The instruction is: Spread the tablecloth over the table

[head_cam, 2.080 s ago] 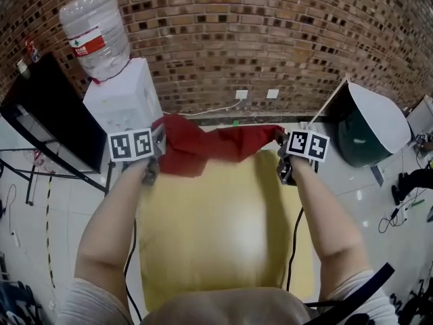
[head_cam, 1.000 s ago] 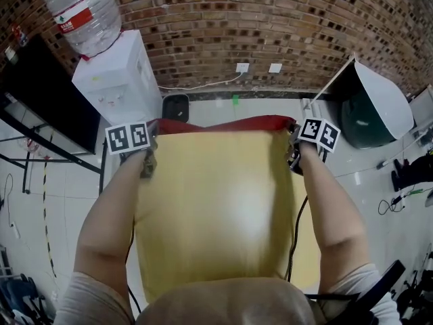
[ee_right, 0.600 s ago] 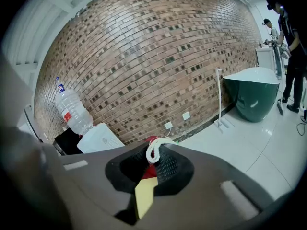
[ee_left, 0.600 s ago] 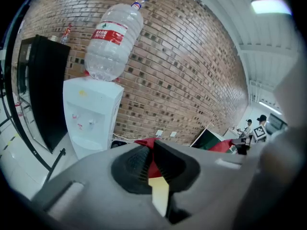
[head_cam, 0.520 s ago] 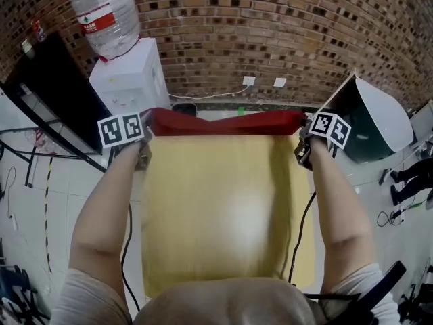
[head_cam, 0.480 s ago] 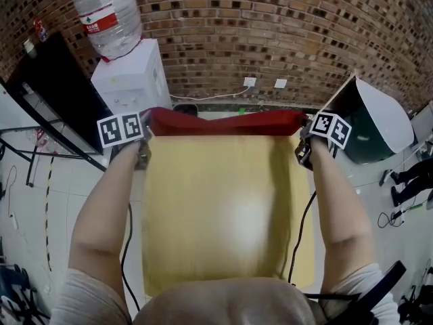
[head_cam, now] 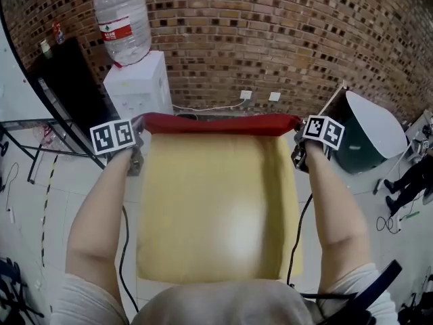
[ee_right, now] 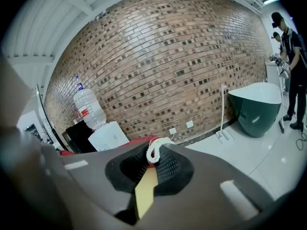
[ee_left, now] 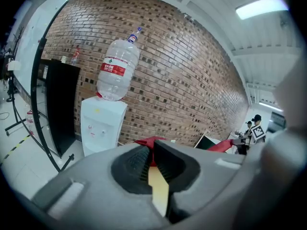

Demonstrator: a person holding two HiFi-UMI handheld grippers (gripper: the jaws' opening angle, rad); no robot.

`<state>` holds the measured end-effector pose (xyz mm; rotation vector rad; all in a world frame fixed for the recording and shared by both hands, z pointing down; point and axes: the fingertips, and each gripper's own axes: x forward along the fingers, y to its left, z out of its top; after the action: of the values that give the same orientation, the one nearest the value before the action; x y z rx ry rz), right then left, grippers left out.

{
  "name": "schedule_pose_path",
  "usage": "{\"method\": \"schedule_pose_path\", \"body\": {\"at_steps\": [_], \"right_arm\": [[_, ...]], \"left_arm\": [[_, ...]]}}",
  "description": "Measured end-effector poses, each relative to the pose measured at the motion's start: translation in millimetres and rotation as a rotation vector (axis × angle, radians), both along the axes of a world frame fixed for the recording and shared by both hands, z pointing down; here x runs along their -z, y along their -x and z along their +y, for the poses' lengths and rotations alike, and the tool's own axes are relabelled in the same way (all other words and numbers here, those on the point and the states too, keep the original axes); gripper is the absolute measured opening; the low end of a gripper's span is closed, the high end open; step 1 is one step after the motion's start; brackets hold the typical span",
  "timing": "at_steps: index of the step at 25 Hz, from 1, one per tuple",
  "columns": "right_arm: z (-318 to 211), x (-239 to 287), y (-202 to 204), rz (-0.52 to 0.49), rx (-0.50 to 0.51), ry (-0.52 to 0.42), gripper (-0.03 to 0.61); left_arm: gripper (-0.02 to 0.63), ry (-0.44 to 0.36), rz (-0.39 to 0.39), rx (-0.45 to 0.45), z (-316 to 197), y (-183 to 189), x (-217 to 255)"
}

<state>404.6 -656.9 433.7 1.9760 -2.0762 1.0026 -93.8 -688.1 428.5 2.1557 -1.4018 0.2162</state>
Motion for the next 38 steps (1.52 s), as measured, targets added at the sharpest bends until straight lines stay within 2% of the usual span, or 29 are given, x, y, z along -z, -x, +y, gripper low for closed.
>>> {"method": "schedule_pose_path", "body": {"at_steps": [5,9,18,26,38], "right_arm": [[51.5,3.3,0.0,0.042,0.036,0.01,0.006],[106.2,-21.7,0.2,0.061,0.057,0.058,0.006],[207.9,-76.3,9.7,0.035,0.085,0.137,0.006],[281.2,-122.8,5.5,-0.019,0.052,0.19,0.008],[362.2,-161.6,8.2,-0.034,0.084,0.238,0.008]], "left_arm": [[0.009,-0.016,-0.004,0.01,57.0,1.9,5.2],[0.009,0.025,-0.002,0.014,111.0,2.9,-20.1],[0.009,0.095,-0.024,0.007,210.8,8.2,-66.6],[0.009,0.169,0.007,0.037,289.9,8.3,-116.4],[0.009,0.218,0.003,0.041,367.7,17.7,-160.1]]}}
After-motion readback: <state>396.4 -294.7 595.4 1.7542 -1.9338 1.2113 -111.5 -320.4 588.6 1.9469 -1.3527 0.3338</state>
